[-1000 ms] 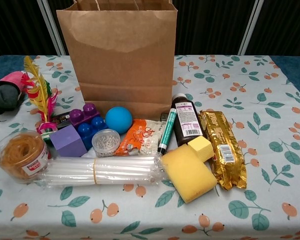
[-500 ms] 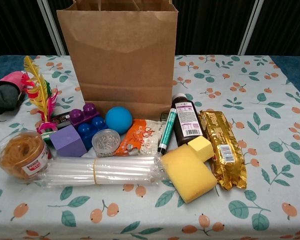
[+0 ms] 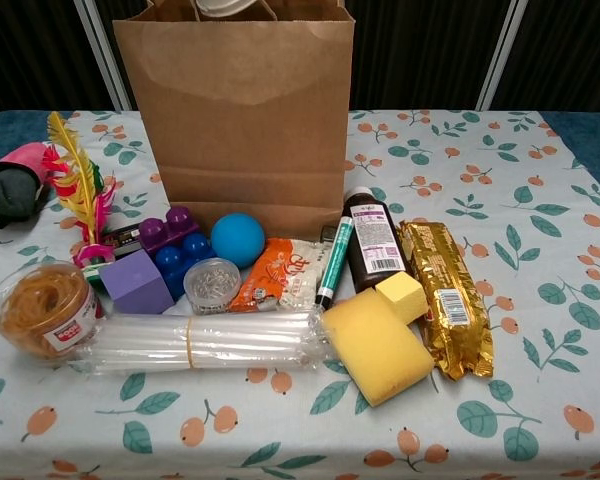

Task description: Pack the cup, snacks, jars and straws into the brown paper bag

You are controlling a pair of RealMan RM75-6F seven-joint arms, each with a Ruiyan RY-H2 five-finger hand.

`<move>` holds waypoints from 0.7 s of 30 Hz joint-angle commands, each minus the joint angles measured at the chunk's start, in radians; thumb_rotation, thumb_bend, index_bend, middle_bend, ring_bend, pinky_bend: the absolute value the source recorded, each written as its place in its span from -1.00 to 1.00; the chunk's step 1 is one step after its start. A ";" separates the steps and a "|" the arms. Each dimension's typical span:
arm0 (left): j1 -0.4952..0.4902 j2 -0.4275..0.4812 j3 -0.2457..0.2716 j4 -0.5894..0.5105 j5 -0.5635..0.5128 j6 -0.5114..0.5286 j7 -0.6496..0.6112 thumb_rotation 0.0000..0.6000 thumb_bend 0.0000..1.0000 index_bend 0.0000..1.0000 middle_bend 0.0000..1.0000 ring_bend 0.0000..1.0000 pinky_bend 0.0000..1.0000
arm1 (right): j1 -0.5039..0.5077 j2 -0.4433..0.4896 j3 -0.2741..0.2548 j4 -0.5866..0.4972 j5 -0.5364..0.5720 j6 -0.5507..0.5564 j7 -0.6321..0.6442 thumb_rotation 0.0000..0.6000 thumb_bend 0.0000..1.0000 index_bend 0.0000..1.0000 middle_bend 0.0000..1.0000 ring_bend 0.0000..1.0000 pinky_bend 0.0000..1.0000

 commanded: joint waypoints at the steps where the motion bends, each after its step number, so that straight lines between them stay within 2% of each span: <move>1: -0.001 -0.002 0.006 0.008 0.005 -0.009 -0.024 1.00 -0.37 -0.12 -0.04 -0.05 0.13 | 0.000 -0.001 0.000 0.001 0.002 -0.001 -0.001 1.00 -1.00 -0.46 -0.51 -0.75 -0.54; 4: -0.003 -0.001 0.003 0.011 0.014 -0.008 -0.051 1.00 -0.49 -0.34 -0.20 -0.19 0.03 | 0.000 -0.002 0.002 0.003 0.006 -0.002 0.001 1.00 -1.00 -0.46 -0.51 -0.75 -0.54; 8: -0.007 -0.007 0.001 0.023 0.023 -0.001 -0.063 1.00 -0.59 -0.50 -0.39 -0.36 -0.12 | 0.001 -0.002 0.002 0.005 0.008 -0.006 0.005 1.00 -1.00 -0.46 -0.51 -0.75 -0.54; 16: 0.003 -0.004 0.003 0.037 0.029 0.023 -0.059 1.00 -0.62 -0.52 -0.45 -0.43 -0.19 | -0.001 -0.001 0.003 0.010 0.011 -0.008 0.016 1.00 -1.00 -0.46 -0.51 -0.75 -0.54; 21: 0.038 0.064 -0.006 0.010 0.015 0.057 -0.008 1.00 -0.62 -0.48 -0.45 -0.43 -0.21 | -0.003 0.002 0.004 0.011 0.007 -0.005 0.025 1.00 -1.00 -0.46 -0.51 -0.75 -0.54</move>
